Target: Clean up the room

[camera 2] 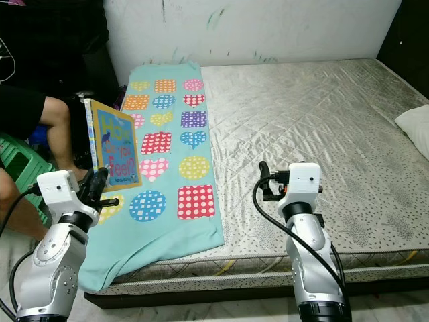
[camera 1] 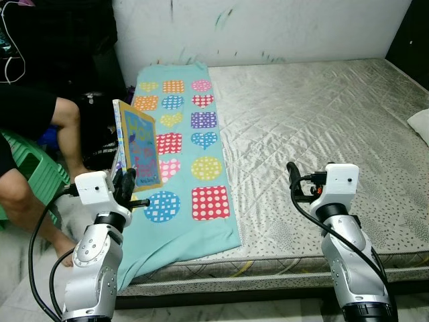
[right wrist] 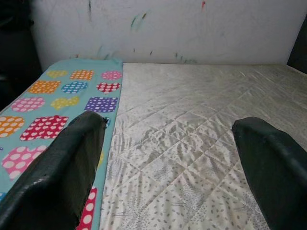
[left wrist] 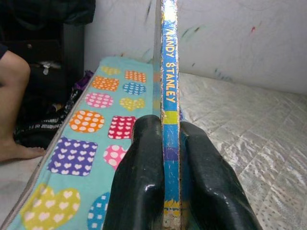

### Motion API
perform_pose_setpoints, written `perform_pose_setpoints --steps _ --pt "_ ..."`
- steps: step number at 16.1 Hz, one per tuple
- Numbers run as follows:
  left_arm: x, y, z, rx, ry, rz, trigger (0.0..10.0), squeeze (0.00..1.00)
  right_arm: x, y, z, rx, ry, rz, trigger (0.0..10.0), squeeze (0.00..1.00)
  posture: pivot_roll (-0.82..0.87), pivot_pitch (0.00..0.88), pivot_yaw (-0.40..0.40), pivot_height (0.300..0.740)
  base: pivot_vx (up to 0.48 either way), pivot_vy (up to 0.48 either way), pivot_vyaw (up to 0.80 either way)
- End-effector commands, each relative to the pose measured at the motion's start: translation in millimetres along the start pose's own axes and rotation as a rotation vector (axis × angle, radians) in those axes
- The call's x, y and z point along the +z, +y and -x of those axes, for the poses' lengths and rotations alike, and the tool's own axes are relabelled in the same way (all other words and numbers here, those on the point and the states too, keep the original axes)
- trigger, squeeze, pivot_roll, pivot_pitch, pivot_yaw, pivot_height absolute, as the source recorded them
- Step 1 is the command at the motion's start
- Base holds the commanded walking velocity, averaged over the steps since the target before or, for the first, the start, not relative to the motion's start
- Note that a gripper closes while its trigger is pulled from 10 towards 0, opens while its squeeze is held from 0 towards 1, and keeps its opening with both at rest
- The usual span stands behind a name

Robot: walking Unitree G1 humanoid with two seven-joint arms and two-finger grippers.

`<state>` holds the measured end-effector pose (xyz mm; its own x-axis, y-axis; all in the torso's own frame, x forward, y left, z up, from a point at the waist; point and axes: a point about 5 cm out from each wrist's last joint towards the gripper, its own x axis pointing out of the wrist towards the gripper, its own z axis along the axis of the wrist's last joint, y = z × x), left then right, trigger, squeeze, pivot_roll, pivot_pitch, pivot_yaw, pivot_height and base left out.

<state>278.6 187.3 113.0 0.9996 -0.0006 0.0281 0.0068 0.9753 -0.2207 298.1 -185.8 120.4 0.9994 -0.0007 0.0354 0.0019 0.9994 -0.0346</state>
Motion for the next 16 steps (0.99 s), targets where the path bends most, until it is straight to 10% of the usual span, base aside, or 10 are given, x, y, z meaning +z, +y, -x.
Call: perform_pose_setpoints --steps 1,16 --pt "9.5 -2.6 -3.4 -0.013 -0.038 -0.003 10.0 0.00 1.8 -0.6 -2.4 0.001 -0.005 0.002 10.0 0.00 -0.09 0.000 0.034 0.740 0.000 -0.274 0.00" --pt "11.9 -7.7 -2.4 -0.024 -0.058 0.043 10.0 0.00 1.0 -2.2 -2.6 0.003 0.000 0.009 10.0 0.00 -0.09 0.000 0.026 0.740 0.000 -0.328 0.00"
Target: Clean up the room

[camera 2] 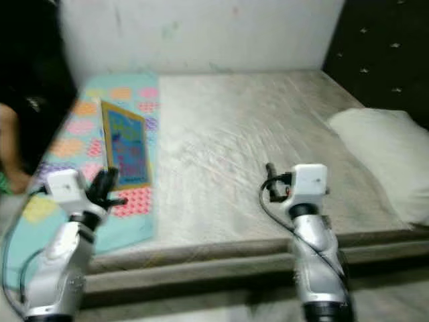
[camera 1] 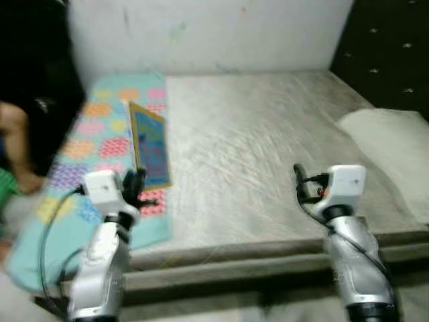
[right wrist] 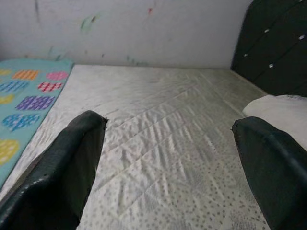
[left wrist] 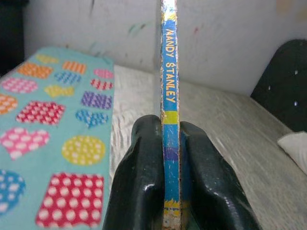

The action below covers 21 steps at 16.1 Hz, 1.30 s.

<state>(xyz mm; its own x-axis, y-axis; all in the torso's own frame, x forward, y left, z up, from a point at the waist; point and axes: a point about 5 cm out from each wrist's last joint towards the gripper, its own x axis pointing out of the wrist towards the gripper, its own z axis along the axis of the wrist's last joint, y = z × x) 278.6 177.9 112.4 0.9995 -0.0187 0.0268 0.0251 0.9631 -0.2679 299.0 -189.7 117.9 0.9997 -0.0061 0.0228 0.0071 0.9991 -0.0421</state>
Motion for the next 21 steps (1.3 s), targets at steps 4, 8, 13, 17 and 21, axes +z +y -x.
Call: perform_pose_setpoints --steps 4,8,13,17,21 --pt "16.4 -3.1 -1.3 -0.044 -0.079 -0.005 10.0 0.00 3.4 0.9 -1.7 0.008 -0.012 0.003 10.0 0.00 -0.09 0.000 0.026 0.740 0.000 0.000 0.00" --pt "16.5 -2.7 -1.2 -0.053 -0.081 -0.005 10.0 0.00 3.2 1.1 -1.6 0.008 -0.012 0.003 10.0 0.00 -0.09 0.000 0.026 0.740 0.347 0.000 0.00" --pt "15.6 -2.5 -1.4 -0.065 -0.078 -0.007 10.0 0.00 3.1 1.4 -1.7 0.008 -0.014 0.003 10.0 0.00 -0.09 0.000 0.028 0.740 0.395 0.000 0.00" --pt "14.8 -2.2 -2.0 -0.063 -0.074 -0.009 10.0 0.00 3.6 1.1 -2.5 0.008 -0.018 0.004 10.0 0.00 -0.09 0.000 0.028 0.740 0.332 0.000 0.00" --pt "10.9 0.0 -3.5 -0.013 -0.047 -0.008 10.0 0.00 3.4 0.0 -2.9 0.006 -0.019 0.006 10.0 0.00 -0.09 0.000 0.030 0.740 0.000 0.000 0.00"
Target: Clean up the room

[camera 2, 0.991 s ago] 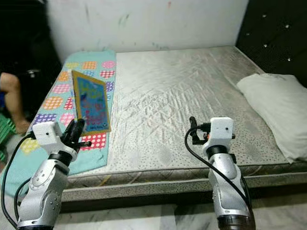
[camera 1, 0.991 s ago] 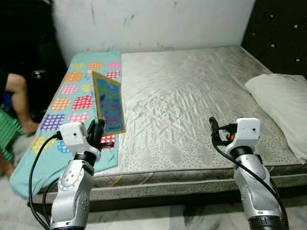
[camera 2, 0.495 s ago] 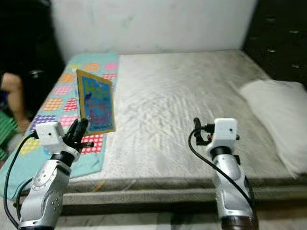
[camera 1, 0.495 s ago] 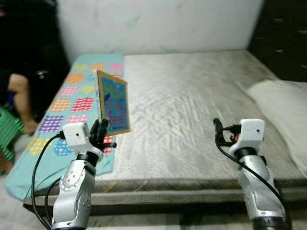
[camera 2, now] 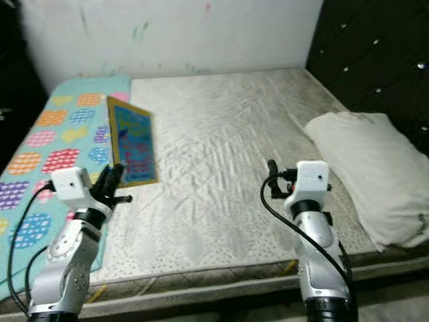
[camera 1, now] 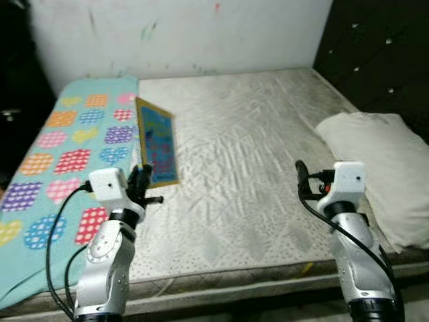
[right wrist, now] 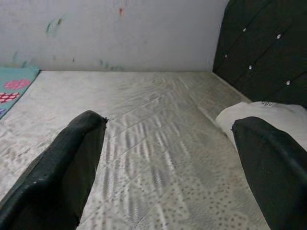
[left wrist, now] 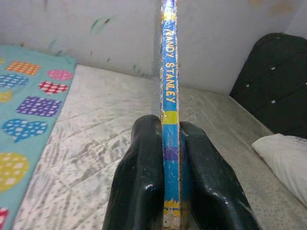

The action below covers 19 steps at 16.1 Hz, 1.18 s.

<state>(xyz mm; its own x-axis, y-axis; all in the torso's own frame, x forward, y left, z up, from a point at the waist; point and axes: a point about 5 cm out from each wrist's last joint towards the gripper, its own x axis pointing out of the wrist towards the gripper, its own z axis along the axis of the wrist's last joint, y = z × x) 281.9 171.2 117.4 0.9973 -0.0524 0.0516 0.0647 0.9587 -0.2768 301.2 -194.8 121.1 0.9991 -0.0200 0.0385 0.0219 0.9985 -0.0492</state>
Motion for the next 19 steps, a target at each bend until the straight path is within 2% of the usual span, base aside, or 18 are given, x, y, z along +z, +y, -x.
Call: perform_pose_setpoints --steps 1,5,7,19 --pt "8.2 7.1 -0.3 0.026 -0.032 -0.021 10.0 0.00 0.1 5.4 -0.4 0.020 -0.004 -0.001 10.0 0.00 -0.09 0.000 0.031 0.740 0.000 0.000 0.00" --pt "8.3 4.6 -0.5 0.024 -0.033 -0.024 10.0 0.00 0.5 4.6 0.2 0.027 -0.008 0.011 10.0 0.00 -0.09 0.000 0.029 0.740 0.000 0.000 0.00" --pt "7.2 2.5 0.0 0.021 -0.030 -0.023 10.0 0.00 1.6 4.6 -0.7 0.030 -0.015 0.013 10.0 0.00 -0.09 0.000 0.024 0.740 0.000 -0.287 0.53" --pt "7.6 2.1 -3.0 0.027 -0.033 -0.012 10.0 0.00 1.3 2.5 -3.7 0.016 -0.019 0.016 10.0 0.00 -0.09 0.000 0.020 0.740 0.000 -0.360 0.00"
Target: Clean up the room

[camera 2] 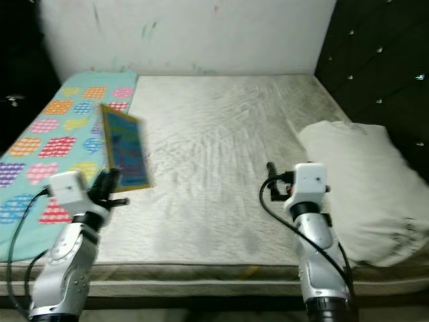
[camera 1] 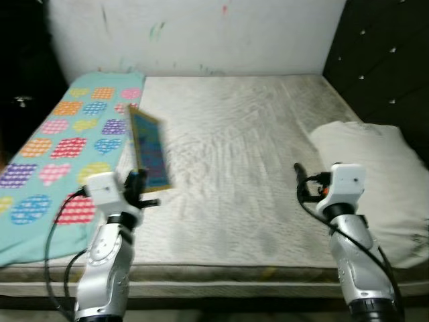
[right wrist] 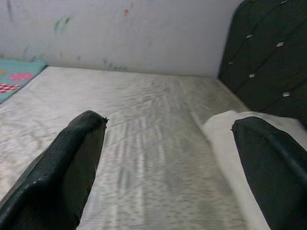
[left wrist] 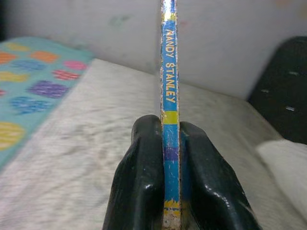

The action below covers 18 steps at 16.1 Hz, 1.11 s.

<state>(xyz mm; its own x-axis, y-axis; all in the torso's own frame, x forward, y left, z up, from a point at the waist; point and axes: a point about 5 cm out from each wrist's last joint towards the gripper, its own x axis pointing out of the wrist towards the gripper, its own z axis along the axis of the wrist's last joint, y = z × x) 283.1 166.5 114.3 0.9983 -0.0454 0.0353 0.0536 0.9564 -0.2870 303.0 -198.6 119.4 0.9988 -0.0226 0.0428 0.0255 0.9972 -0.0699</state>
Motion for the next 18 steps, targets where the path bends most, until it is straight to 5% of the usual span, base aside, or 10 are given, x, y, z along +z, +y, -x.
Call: perform_pose_setpoints --steps 1,7,18 --pt "12.0 5.2 -1.5 0.013 -0.047 -0.023 10.0 0.00 3.7 6.4 -1.7 0.018 -0.017 -0.005 10.0 0.00 -0.09 0.000 0.020 0.740 0.000 -0.371 0.00" --pt "11.8 4.5 -0.8 0.010 -0.047 -0.023 10.0 0.00 3.6 6.7 -1.2 0.018 -0.017 -0.004 10.0 0.00 -0.09 0.000 0.020 0.740 0.000 -0.347 0.00" --pt "16.4 -1.8 0.6 -0.064 -0.087 0.008 10.0 0.00 3.9 7.3 -0.9 0.019 -0.019 -0.002 10.0 0.00 -0.09 0.000 0.020 0.740 0.075 0.000 0.00"
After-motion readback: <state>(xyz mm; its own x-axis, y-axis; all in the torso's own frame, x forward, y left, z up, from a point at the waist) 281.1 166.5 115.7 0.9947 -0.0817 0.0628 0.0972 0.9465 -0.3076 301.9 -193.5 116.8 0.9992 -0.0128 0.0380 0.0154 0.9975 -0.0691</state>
